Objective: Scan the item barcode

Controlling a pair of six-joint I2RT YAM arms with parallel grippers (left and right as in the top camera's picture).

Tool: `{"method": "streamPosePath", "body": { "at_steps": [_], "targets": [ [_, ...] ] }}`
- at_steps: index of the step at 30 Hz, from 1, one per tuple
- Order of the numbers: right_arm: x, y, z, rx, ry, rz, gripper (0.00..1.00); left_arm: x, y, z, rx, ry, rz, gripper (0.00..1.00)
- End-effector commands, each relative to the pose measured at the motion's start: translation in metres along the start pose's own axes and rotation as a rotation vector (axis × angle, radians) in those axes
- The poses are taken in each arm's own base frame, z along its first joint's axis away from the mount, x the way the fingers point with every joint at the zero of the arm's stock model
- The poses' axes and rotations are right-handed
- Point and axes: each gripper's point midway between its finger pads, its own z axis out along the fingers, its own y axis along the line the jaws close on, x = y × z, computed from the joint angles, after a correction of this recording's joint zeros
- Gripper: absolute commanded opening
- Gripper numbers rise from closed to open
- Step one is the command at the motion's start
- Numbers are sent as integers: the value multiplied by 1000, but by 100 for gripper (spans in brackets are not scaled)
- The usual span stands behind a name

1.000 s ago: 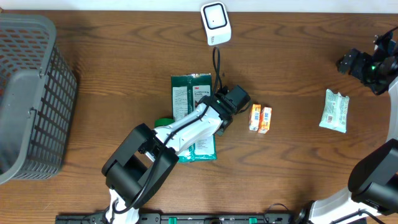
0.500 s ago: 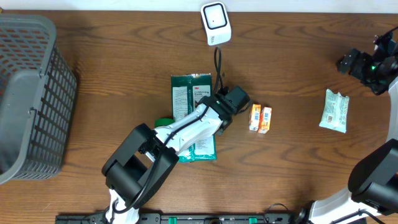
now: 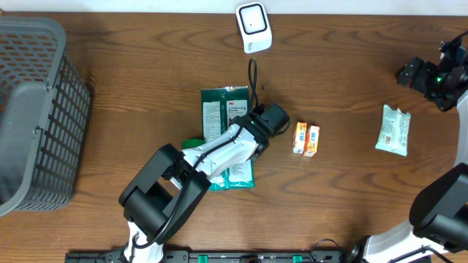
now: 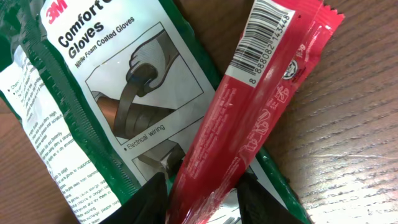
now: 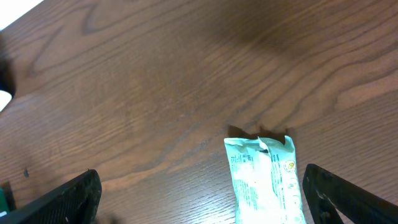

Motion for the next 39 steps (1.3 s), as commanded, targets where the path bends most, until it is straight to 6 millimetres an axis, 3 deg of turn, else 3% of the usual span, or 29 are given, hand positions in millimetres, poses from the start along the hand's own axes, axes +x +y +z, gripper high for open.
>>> {"method": "streamPosePath", "body": {
  "at_steps": [1,6,10,15,30,39],
  "targets": [
    [1,-3,1,7,3,-6,99,-3,16,-3,-71,-18,6,39],
    [1,-3,1,7,3,-6,99,-24,29,-29,-104,-92,-23,40],
    [1,-3,1,7,3,-6,99,-26,30,-39,-87,-111,-33,40],
    [1,-3,1,7,3,-6,99,-11,11,-32,16,-59,-13,40],
    [1,-3,1,7,3,-6,99,5,5,-7,5,12,12,40],
    [1,-3,1,7,3,-6,99,7,4,-3,5,12,13,39]
  ]
}}
